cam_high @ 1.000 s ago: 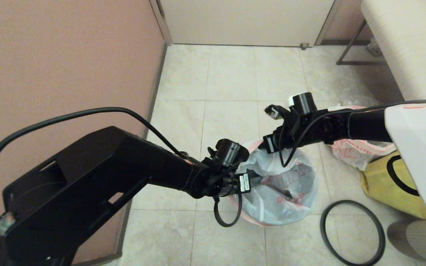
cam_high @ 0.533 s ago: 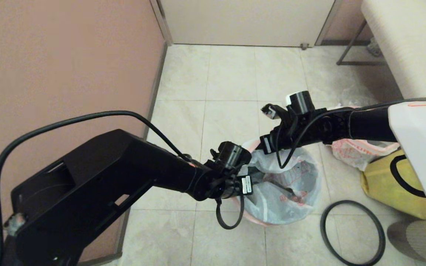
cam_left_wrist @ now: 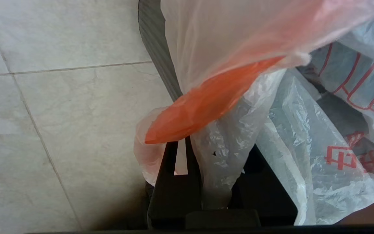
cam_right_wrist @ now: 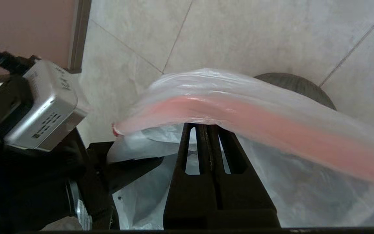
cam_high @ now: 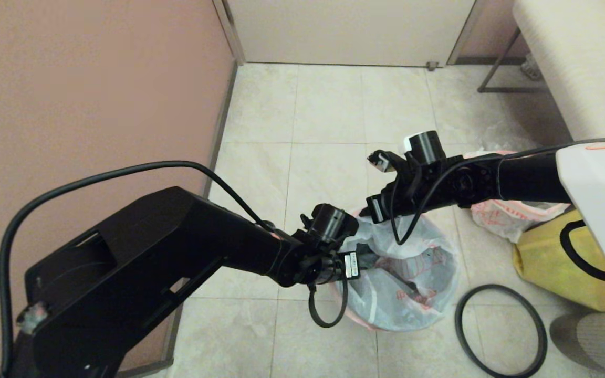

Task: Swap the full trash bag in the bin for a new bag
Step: Put the new garbage bag on the trash can

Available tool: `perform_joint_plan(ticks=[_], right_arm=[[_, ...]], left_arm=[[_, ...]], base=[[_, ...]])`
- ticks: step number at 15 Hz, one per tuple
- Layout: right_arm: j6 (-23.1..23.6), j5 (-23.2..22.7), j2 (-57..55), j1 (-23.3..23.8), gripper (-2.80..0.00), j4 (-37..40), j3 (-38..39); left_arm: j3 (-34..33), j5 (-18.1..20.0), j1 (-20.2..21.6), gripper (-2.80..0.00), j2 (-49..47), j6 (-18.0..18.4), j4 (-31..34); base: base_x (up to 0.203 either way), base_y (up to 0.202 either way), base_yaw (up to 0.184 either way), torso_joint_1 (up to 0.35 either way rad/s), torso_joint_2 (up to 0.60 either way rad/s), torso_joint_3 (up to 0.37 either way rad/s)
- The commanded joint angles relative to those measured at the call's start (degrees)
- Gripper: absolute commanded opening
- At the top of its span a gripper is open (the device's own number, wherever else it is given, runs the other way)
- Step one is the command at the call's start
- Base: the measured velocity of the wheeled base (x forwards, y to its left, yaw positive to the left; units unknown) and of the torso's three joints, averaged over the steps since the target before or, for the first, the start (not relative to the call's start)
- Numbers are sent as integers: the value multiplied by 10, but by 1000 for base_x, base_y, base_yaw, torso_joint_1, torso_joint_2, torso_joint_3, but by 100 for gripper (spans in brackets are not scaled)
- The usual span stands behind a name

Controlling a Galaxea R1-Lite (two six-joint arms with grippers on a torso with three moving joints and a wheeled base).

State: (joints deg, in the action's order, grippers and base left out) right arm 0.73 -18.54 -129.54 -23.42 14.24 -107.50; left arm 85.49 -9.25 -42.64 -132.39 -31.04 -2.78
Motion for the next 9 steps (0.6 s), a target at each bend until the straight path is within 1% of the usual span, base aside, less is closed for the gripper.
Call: perform_joint_plan(ticks=[1,3,5,7,9], right_arm=[[1,0,-10,2,-280,-2,-9],[-1,1,-25,6,-280,-19,-24],[-3,2,-39,10,-280,-49,-36],[-4,4,-46,15,-280,-56,-48],[-3,6,-53,26,-280,-56,-52]], left_arm=[[-3,-2,-2,-280,1,-3,0],[-6,-6,-3,-280,4,-3,0],[-10,-19,-4,-280,4,-1,0],[-15,-29,-6,-280,5,6,-7],[-43,-36,-7,-280,14,10,-64]], base=[[0,0,0,0,0,0],[0,0,0,0,0,0],[0,0,0,0,0,0],[0,0,0,0,0,0],[0,0,0,0,0,0]])
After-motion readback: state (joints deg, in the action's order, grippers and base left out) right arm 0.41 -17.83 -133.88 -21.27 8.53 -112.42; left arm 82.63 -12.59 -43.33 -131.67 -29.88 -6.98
